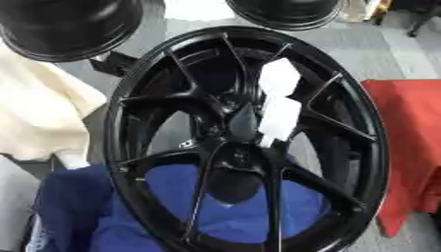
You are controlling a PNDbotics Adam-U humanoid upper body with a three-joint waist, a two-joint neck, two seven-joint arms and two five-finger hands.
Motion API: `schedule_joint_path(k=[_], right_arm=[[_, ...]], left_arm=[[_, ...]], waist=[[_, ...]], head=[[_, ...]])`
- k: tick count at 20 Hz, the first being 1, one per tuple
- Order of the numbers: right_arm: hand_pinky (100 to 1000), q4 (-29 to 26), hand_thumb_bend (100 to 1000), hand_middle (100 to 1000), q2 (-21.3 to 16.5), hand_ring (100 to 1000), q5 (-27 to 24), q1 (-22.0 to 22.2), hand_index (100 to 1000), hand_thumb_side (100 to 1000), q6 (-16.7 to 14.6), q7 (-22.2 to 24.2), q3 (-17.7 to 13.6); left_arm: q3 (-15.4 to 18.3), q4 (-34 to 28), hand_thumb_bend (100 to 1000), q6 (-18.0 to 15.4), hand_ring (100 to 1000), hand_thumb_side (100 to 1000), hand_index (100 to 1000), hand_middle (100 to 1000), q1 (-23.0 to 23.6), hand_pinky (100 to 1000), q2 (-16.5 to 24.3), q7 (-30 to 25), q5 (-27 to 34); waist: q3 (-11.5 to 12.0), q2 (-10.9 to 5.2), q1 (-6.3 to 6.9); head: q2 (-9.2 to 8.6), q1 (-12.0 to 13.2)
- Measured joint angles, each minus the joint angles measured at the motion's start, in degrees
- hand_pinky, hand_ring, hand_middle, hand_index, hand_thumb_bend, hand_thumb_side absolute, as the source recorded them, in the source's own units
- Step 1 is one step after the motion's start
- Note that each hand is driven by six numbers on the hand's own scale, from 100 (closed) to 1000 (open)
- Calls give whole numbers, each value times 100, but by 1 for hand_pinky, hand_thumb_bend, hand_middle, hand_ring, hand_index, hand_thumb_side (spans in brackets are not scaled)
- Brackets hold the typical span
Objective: Pull the pin out of the wheel hub.
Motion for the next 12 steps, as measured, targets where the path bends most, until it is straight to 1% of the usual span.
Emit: schedule_joint_path(k=[2,5,9,12], right_arm=[[685,182,100,734,-228,719,122,-282,789,565,179,276,106],[699,462,100,738,-580,728,318,-769,794,495,418,851,303],[727,881,100,745,-950,742,550,-1407,804,385,654,1818,650],[750,1213,100,746,-1172,750,784,-1814,807,300,721,2595,942]], left_arm=[[-2,0,100,3,759,690,766,643,21,748,0,-3,0],[-10,0,100,12,759,691,766,643,49,748,0,-12,0],[-34,0,100,29,758,691,766,643,99,748,0,-29,0],[-35,0,100,32,758,692,766,643,114,748,1,-31,0]], waist=[[12,-19,-10],[18,-67,-31],[17,-98,-72],[17,-113,-110]], head=[[25,10],[87,13],[156,9],[197,9]])
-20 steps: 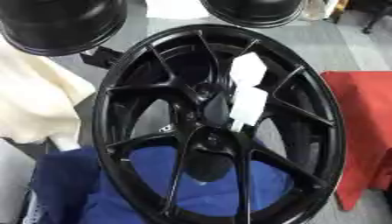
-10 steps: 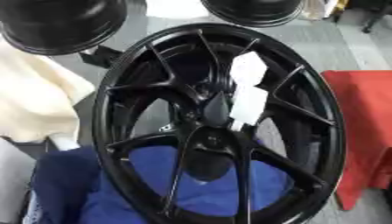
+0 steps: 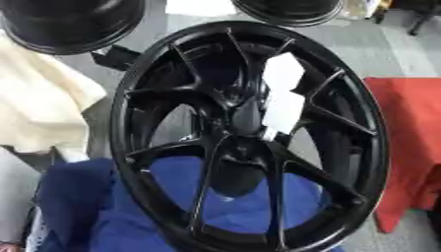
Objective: Pull the pin out of the wheel hub.
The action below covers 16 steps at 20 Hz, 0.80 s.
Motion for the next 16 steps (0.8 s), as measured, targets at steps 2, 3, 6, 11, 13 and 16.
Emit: schedule_joint_path(k=[2,3,6,11,13,16], right_arm=[[772,180,100,739,-105,760,166,-214,812,231,-28,535,186],[781,255,100,751,-144,764,255,-306,814,210,-56,810,273],[803,430,100,759,-200,779,516,-567,818,135,-193,1705,526],[838,596,100,765,-197,801,852,-906,824,100,-478,3175,846],[847,626,100,766,-191,807,910,-1001,825,100,-574,3692,964],[855,626,100,769,-181,813,943,-1125,826,100,-682,4396,1140]], left_arm=[[-1,0,100,7,758,693,766,643,24,748,2,-5,-1],[-1,0,100,10,758,694,765,643,32,748,2,-7,-1],[-1,0,100,18,758,694,765,643,48,748,5,-11,-3],[-1,0,100,29,758,696,765,643,85,748,11,-16,-20],[-1,0,100,31,758,696,764,643,90,748,12,-16,-26],[-1,0,100,36,758,698,764,643,91,748,13,-17,-29]], waist=[[2,-1,-25],[2,-1,-35],[3,-1,-74],[-1,-1,-143],[-1,-1,-155],[-6,-1,-182]], head=[[3,0],[4,1],[7,10],[9,46],[9,59],[8,61]])
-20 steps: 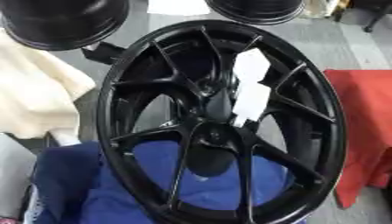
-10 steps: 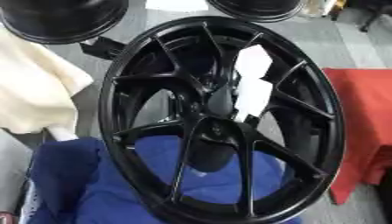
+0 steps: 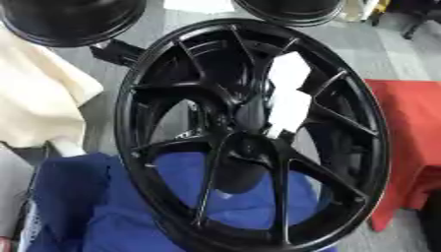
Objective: Pull the pin out of the wheel hub.
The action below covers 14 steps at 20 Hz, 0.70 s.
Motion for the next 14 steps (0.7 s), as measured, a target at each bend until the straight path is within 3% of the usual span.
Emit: schedule_joint_path(k=[4,14], right_arm=[[861,11,100,769,43,815,17,-89,827,100,-123,491,232],[857,248,100,767,150,810,-16,-186,826,100,-183,596,572]], left_arm=[[-2,0,100,15,758,698,764,643,0,749,0,-6,0],[-32,0,100,32,758,700,762,642,-1,750,1,-23,0]], waist=[[-1,1,-14],[23,45,-25]], head=[[-2,1],[-10,-3]])
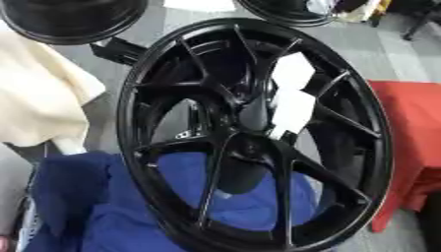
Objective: Pull the pin out of the wheel hub.
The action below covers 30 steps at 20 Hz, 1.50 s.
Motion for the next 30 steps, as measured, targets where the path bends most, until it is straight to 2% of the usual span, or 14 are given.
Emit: schedule_joint_path(k=[8,10,11,19,30], right_arm=[[872,30,103,840,37,863,-127,73,886,100,-82,16,76],[876,-10,229,844,8,874,-226,159,894,100,-188,26,116],[876,-47,245,838,-21,875,-280,196,895,100,-248,30,134],[883,-421,183,852,-313,886,-544,519,908,100,-546,42,169],[885,-903,189,866,-596,891,-477,823,916,100,-612,39,161]], left_arm=[[-1,0,100,16,758,703,762,642,-2,750,0,-15,5],[-1,0,100,20,759,705,762,642,-7,750,0,-19,14],[-2,0,100,23,759,705,762,642,-10,750,0,-23,20],[-4,0,100,46,758,705,760,639,-30,750,0,-45,42],[-33,0,100,69,755,709,758,633,-81,750,-5,-68,86]], waist=[[3,44,28],[2,53,31],[2,54,31],[-5,84,37],[13,177,69]], head=[[0,-8],[-1,-7],[-2,-7],[-2,1],[-55,11]])
